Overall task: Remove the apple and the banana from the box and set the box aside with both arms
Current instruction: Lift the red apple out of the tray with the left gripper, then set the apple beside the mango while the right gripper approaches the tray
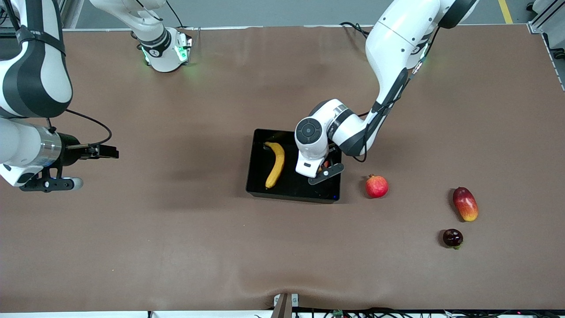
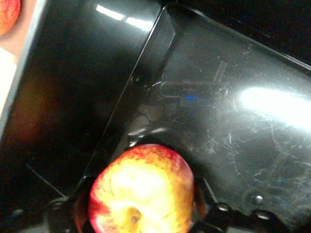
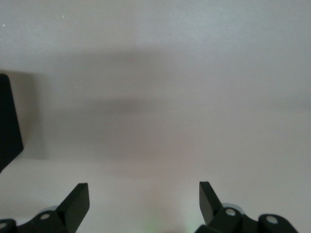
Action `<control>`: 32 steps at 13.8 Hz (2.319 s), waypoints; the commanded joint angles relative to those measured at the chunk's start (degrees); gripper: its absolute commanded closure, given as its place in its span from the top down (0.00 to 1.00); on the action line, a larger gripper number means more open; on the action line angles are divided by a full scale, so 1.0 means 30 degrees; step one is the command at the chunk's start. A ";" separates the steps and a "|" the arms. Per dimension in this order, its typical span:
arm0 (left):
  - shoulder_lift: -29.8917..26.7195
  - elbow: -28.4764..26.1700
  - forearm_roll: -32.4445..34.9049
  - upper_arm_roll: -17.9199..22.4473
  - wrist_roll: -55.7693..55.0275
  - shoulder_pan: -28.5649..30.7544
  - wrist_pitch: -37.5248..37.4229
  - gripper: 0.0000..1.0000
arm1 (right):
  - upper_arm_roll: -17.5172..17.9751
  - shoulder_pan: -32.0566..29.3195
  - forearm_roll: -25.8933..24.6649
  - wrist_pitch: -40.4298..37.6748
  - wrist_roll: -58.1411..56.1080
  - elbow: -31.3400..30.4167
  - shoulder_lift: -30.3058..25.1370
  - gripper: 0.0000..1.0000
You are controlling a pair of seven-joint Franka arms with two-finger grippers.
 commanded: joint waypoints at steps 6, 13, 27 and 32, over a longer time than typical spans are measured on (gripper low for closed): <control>-0.1555 -0.0134 0.0639 0.0063 -0.0166 0.0152 -0.0885 0.00 | -0.0004 0.0200 0.1039 0.0017 0.0862 -0.0591 -0.0201 1.00; -0.4428 0.0276 0.0348 0.0210 0.3926 0.2813 -0.2380 0.00 | -0.0033 0.2127 0.1337 0.2593 0.5275 -0.2642 -0.1021 1.00; -0.0568 -0.0369 0.3042 0.0268 1.0556 1.0669 0.1187 0.00 | 0.0025 0.6380 0.0808 0.7603 1.0502 -0.6099 -0.1666 1.00; -0.0067 -0.0339 0.3042 0.0268 1.0556 1.0788 0.1748 0.00 | 0.0025 0.7115 0.0690 0.9098 1.0268 -0.7151 -0.1548 1.00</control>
